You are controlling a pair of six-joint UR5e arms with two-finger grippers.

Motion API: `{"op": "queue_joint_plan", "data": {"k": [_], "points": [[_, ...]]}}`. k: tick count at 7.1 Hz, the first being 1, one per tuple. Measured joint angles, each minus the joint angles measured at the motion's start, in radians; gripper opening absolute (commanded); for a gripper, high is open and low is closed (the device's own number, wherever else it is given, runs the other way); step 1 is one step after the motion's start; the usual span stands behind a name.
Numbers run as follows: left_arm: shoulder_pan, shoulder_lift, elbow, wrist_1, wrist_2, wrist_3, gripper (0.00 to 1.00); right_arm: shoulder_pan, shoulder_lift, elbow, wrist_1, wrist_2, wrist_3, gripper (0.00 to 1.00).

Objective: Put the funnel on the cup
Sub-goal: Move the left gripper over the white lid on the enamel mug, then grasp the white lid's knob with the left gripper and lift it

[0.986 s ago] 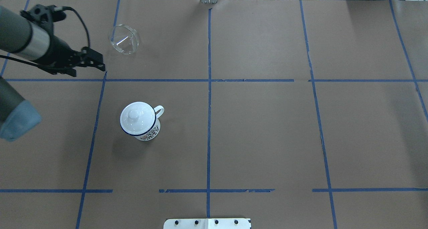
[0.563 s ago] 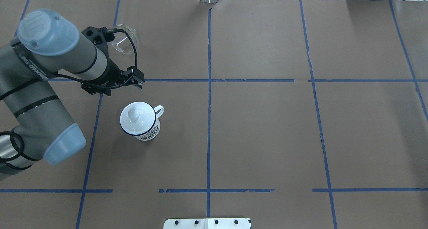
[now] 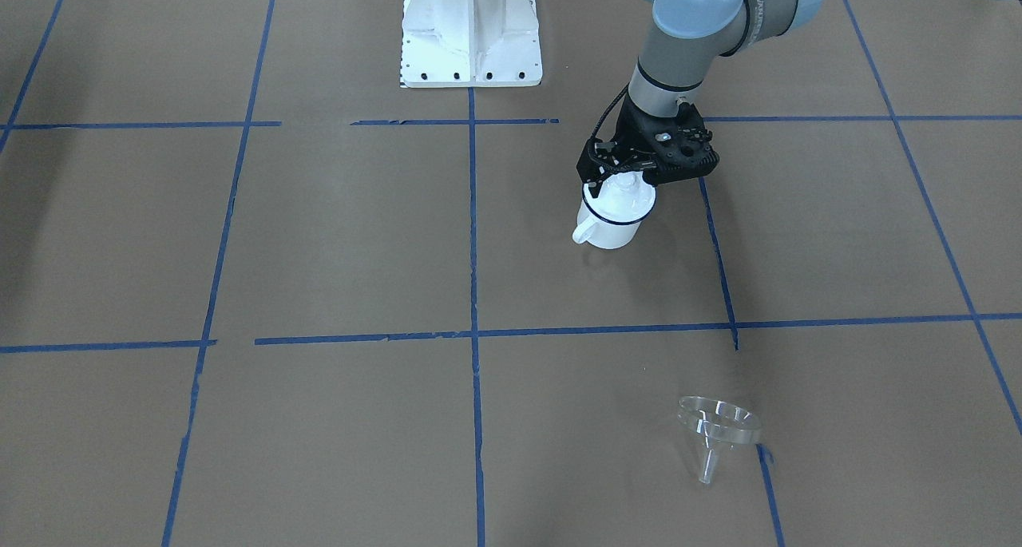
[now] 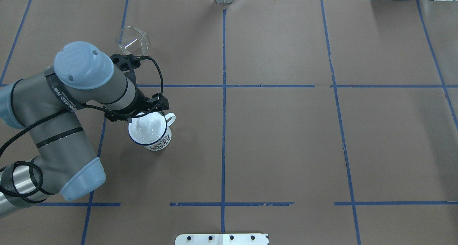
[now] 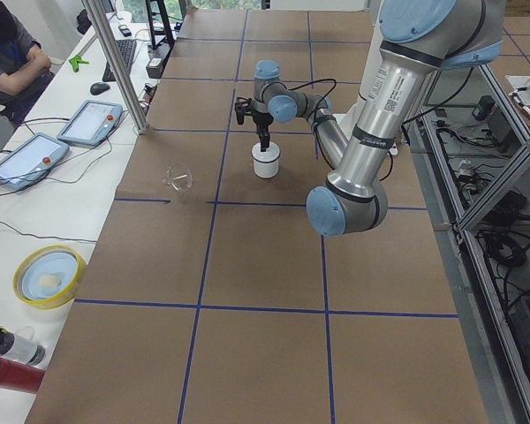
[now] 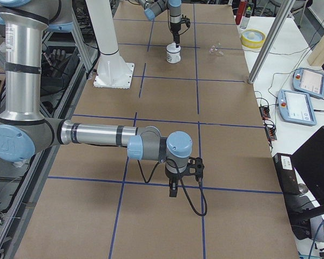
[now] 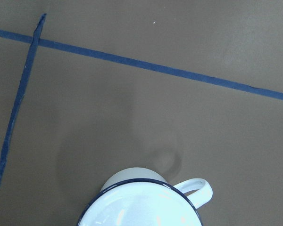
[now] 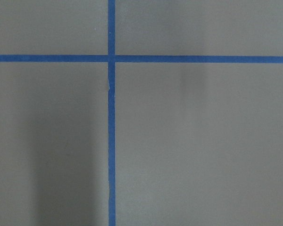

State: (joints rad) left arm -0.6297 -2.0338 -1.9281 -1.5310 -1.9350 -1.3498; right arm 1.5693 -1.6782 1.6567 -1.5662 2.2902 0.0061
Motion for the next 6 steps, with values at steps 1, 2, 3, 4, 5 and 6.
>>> {"op": "queue_joint_plan", "data": {"k": [1, 2, 3, 4, 5, 6], "points": [[0.007, 0.001, -0.001, 0.000, 0.000, -0.004, 1.00, 0.000, 0.000, 0.000, 0.000, 0.000, 0.000, 1.00], [0.012, 0.002, -0.001, 0.001, 0.002, -0.005, 1.00, 0.000, 0.000, 0.000, 0.000, 0.000, 0.000, 1.00], [0.015, 0.003, -0.002, 0.001, 0.007, -0.006, 1.00, 0.000, 0.000, 0.000, 0.000, 0.000, 0.000, 1.00], [0.017, 0.004, -0.004, 0.003, 0.009, -0.007, 1.00, 0.000, 0.000, 0.000, 0.000, 0.000, 0.000, 1.00], [0.019, 0.004, -0.011, 0.015, 0.011, -0.008, 1.00, 0.000, 0.000, 0.000, 0.000, 0.000, 0.000, 1.00], [0.020, 0.004, -0.024, 0.038, 0.011, -0.008, 1.00, 0.000, 0.000, 0.000, 0.000, 0.000, 0.000, 1.00]]}}
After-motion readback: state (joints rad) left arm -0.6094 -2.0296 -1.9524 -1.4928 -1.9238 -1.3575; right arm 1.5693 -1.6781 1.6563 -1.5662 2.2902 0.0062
